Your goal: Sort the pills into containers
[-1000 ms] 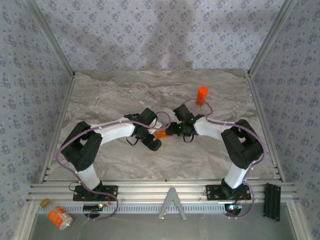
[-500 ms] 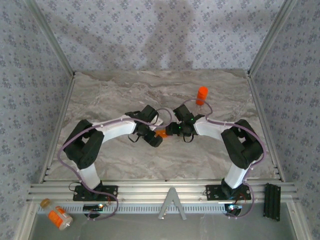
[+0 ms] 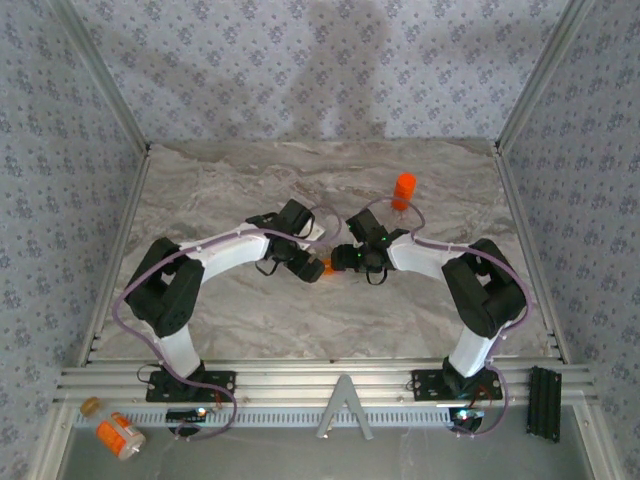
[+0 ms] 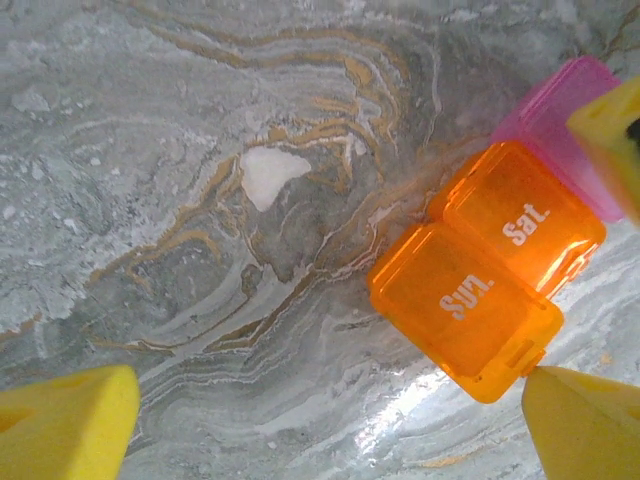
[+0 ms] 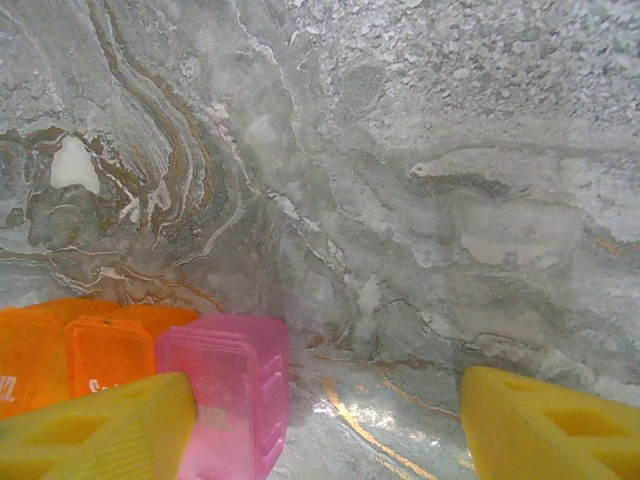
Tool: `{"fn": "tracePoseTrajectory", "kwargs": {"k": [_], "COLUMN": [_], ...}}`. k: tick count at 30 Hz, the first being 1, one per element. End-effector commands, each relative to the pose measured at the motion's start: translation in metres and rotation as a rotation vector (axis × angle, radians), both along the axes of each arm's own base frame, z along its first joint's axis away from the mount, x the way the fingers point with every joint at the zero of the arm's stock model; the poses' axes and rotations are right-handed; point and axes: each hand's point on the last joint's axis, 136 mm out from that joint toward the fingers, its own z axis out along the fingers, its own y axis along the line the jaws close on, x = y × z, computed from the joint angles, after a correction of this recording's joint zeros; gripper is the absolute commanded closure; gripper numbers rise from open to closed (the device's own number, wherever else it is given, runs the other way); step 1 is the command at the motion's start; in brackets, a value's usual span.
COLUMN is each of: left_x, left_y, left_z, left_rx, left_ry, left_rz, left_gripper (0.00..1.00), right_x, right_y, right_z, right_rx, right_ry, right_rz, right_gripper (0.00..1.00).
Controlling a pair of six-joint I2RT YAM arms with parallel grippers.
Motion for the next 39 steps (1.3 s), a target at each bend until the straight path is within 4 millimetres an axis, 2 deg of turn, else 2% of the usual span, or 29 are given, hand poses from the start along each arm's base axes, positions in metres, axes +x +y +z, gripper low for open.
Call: {"fn": "tracePoseTrajectory", "kwargs": {"k": [1, 8, 23, 34, 39], "left_x": [0.012, 0.028, 0.056, 0.059, 0.058], "left_y": [-0.002, -0.004, 0.004, 0.003, 0.000], "left_z": [0.012, 0.023, 0.010, -0.007, 0.005], "left_rx": [0.000, -0.021, -0.006, -0.014, -0.053], "left_ry": [-0.038, -0.091, -0.081, -0.050, -0.058], "left_rz": [-0.001, 0.031, 0.068, 0.086, 0.105], "left_gripper": [0.02, 0.02, 0.02, 0.02, 0.02], "right_x": [-0.022, -0.022, -0.023, -0.023, -0.021], "right_y": [-0.014, -0.012, -0.010, -0.010, -0.008], "right_z": [-0.033, -0.035, -0.037, -0.033, -0.027], "right_rx": [-0.099, -0.101, -0.105, -0.108, -0.104], "right_ry": [0.097, 0.103, 0.109, 0.106, 0.097], "right_rz": [0.003, 0.009, 0.012, 0.015, 0.020], "right_gripper": [0.27, 0.28, 0.28, 0.28, 0.28]}}
